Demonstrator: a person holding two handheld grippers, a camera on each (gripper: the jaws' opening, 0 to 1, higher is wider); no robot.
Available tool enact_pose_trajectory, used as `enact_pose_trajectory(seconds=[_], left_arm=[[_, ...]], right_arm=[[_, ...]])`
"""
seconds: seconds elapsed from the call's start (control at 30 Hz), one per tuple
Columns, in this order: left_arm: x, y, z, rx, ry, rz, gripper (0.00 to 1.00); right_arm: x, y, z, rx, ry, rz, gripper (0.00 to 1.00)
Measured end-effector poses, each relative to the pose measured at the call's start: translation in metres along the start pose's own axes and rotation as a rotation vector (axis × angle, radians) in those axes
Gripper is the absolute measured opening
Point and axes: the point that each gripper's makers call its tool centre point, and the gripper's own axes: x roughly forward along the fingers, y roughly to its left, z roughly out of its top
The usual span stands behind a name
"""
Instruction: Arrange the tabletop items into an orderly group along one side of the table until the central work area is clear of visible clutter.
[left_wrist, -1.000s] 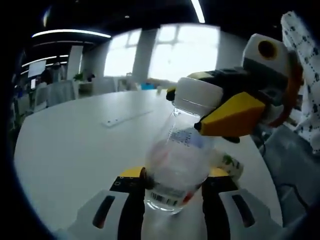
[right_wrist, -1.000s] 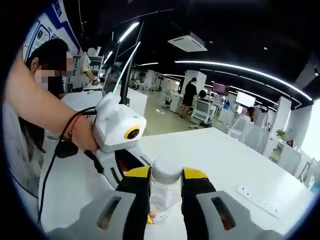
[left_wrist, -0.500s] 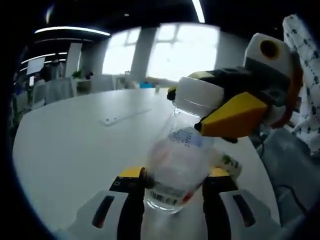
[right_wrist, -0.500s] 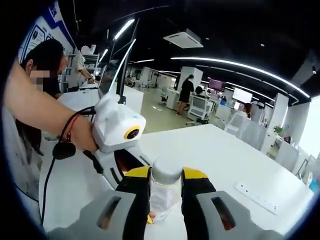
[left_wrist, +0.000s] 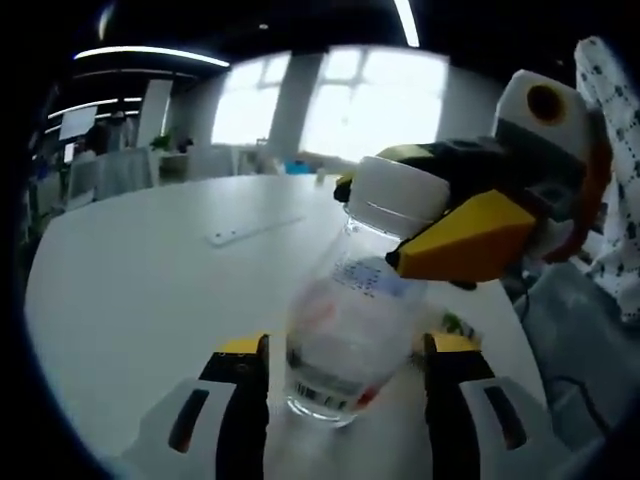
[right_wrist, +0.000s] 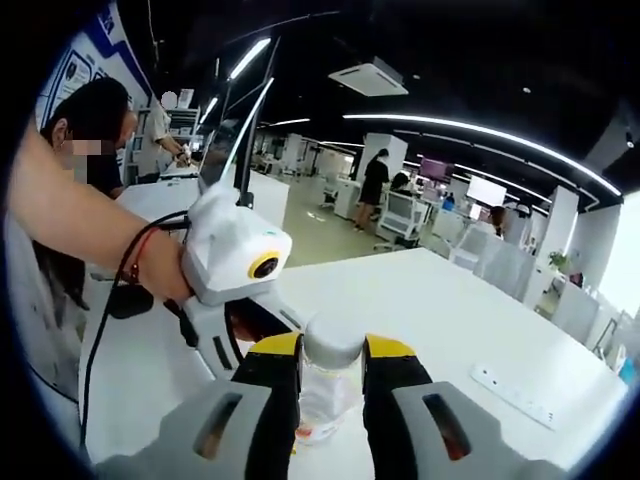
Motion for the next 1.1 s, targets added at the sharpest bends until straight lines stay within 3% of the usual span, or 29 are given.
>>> enact_pose_trajectory(seconds=[0.4, 1.1], left_arm=[[-0.0047, -0.0030, 0.0032, -0.007, -0.035, 0.022, 0.59], [-0.0038, -0.0062, 0.0024, -0.004, -0.028, 0.021, 0.57]], right_arm=[[0.0004, 0.0006, 0.0002, -0.004, -0.003, 0.009, 0.21], [-0.0083, 0.0034, -0.0036, -0.013, 0.005, 0.013, 0.24]])
